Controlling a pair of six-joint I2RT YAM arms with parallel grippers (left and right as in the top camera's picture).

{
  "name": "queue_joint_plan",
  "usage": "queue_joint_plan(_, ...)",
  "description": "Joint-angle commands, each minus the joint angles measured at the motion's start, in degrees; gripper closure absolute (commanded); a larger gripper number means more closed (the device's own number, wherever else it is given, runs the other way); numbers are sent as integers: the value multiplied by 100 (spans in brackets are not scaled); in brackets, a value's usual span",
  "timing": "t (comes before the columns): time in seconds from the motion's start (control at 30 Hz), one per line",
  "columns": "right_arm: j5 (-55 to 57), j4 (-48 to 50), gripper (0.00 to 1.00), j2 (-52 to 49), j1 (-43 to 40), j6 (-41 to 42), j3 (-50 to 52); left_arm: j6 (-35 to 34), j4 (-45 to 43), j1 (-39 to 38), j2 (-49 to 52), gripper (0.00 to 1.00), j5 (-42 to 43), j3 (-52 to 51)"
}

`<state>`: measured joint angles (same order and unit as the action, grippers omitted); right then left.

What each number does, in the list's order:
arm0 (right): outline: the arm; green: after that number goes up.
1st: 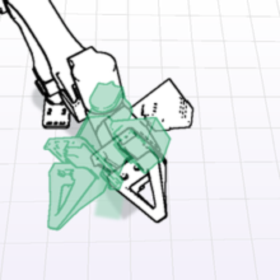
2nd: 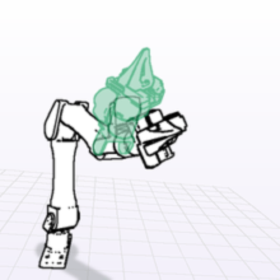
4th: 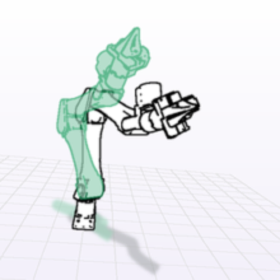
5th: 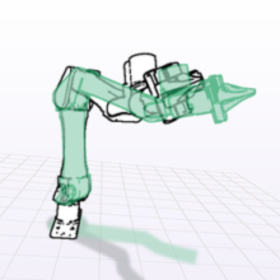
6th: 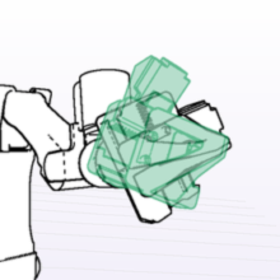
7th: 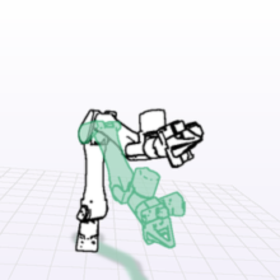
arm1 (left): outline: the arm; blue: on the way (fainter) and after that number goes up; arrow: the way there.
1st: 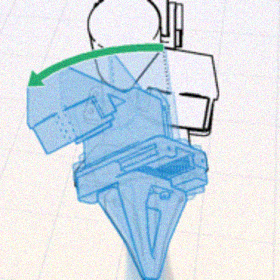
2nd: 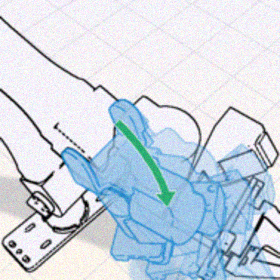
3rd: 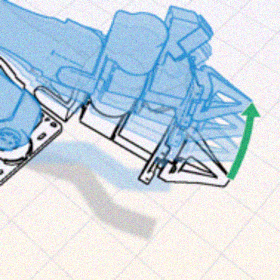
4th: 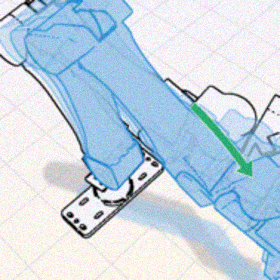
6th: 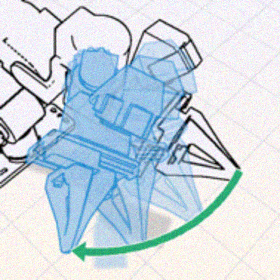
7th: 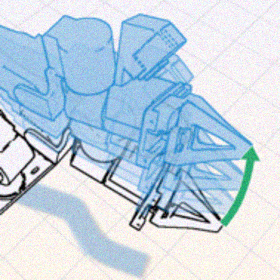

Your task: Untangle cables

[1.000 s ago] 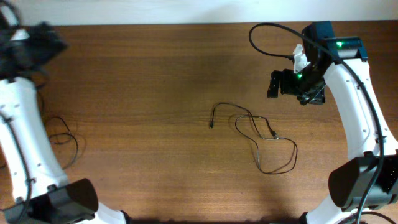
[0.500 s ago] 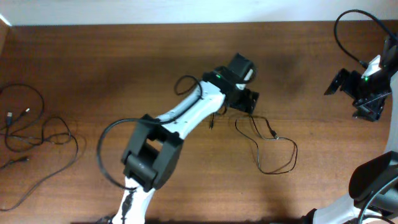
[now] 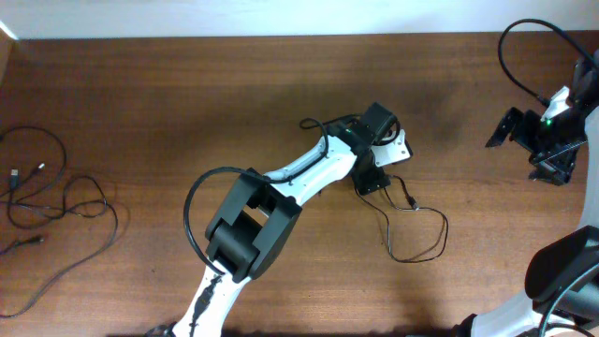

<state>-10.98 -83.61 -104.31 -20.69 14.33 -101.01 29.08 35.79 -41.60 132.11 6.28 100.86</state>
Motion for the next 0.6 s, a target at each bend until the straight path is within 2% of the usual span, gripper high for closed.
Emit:
queue_joint_plan(0.0, 50, -15, 1, 33, 9, -61, 48, 103, -90, -4, 310, 25, 146, 4)
queue_joint_plan(0.03, 50, -15, 1, 33, 9, -61, 48, 101, -120, -4, 310, 33, 302, 4)
queue_joint_plan(0.1, 50, -17, 1, 33, 9, -61, 48, 96, -103, -4, 310, 63, 734, 4)
queue_joint_plan(0.13, 50, -20, 1, 33, 9, -61, 48, 44, -76, -4, 310, 84, 835, 4)
queue_joint_plan(0.17, 50, -20, 1, 33, 9, -61, 48, 11, -35, -2, 310, 97, 831, 4)
queue_joint_plan(0.2, 50, -22, 1, 33, 9, -61, 48, -11, 4, 2, 310, 100, 686, 4)
queue_joint_plan(0.23, 50, -22, 1, 33, 9, -61, 48, -492, -24, 28, 310, 100, 59, 7)
queue_joint_plan(0.27, 50, -20, 1, 33, 9, -61, 48, -1641, -39, 90, 280, 100, -1484, 92)
queue_joint_plan(0.3, 50, -15, 1, 33, 9, -61, 48, -2063, 101, 146, 205, 100, -2098, 221)
queue_joint_plan(0.43, 52, -13, 1, 33, 9, -63, 48, -2094, 697, 487, -498, 100, -2109, 627)
queue_joint_plan(0.5, 52, -13, 1, 33, 9, -63, 48, -2605, 918, 855, -1102, 100, -2109, 627)
queue_joint_plan(0.57, 50, -15, 1, 33, 9, -63, 48, -2693, 1034, 1056, -1290, 100, -1888, 627)
